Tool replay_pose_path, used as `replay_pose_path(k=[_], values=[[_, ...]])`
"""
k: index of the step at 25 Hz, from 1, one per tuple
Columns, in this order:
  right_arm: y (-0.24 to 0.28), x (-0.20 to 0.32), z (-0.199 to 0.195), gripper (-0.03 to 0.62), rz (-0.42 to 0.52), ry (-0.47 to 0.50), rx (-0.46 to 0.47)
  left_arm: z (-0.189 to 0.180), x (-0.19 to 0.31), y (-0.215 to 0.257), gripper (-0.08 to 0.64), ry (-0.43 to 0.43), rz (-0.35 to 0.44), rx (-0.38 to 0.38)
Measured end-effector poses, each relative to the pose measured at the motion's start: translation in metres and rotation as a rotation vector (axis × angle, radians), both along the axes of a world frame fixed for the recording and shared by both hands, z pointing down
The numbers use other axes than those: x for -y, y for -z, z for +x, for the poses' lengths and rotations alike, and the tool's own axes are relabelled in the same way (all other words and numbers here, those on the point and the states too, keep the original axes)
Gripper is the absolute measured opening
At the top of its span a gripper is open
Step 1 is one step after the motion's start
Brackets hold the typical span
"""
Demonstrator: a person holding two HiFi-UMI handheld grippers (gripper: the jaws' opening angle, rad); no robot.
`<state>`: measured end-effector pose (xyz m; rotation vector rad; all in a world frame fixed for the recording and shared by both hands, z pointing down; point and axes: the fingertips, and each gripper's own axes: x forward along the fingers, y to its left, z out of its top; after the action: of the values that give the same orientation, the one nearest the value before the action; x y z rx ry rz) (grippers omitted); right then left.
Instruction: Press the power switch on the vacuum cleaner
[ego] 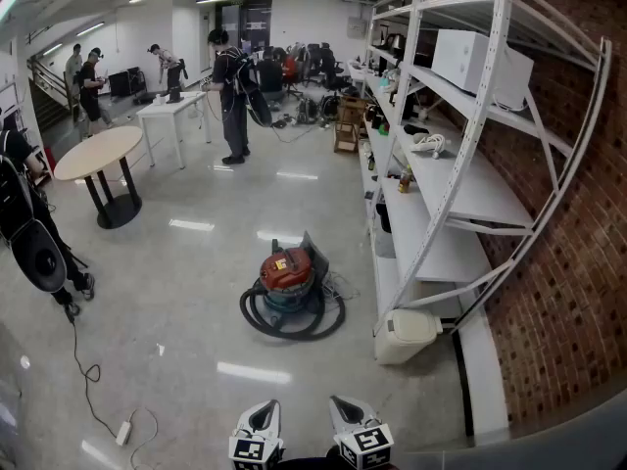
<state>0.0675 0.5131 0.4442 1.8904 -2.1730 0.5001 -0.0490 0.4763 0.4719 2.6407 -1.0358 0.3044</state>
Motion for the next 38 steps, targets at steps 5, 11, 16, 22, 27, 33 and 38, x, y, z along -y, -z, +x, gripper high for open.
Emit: replay_pose_path(k=[5, 11, 16, 22, 27, 33, 38], values=[[0.001, 0.006, -0.009, -0.009, 0.002, 0.001, 0.001, -0.007, 0.007, -0.001, 0.015, -0.001, 0.001, -0.007], [-0.003, 0.010, -0.018, -0.009, 0.005, 0.012, -0.008, -0.015, 0.013, 0.000, 0.015, -0.002, 0.001, -0.022], [-0.009, 0.015, -0.030, -0.009, -0.024, 0.028, 0.033, -0.026, 0.020, 0.000, 0.015, -0.001, 0.002, -0.031], [-0.008, 0.024, -0.057, -0.008, -0.023, 0.042, 0.011, -0.054, 0.027, 0.000, 0.015, 0.014, -0.007, -0.045], [-0.006, 0.031, -0.087, -0.008, -0.026, 0.048, 0.010, -0.087, 0.033, -0.002, 0.015, 0.034, -0.014, -0.052], [-0.002, 0.039, -0.124, -0.008, -0.021, 0.067, -0.013, -0.123, 0.041, -0.002, 0.015, 0.059, -0.012, -0.068], [-0.007, 0.041, -0.135, -0.008, -0.040, 0.085, -0.018, -0.136, 0.043, -0.004, 0.015, 0.090, -0.019, -0.083]])
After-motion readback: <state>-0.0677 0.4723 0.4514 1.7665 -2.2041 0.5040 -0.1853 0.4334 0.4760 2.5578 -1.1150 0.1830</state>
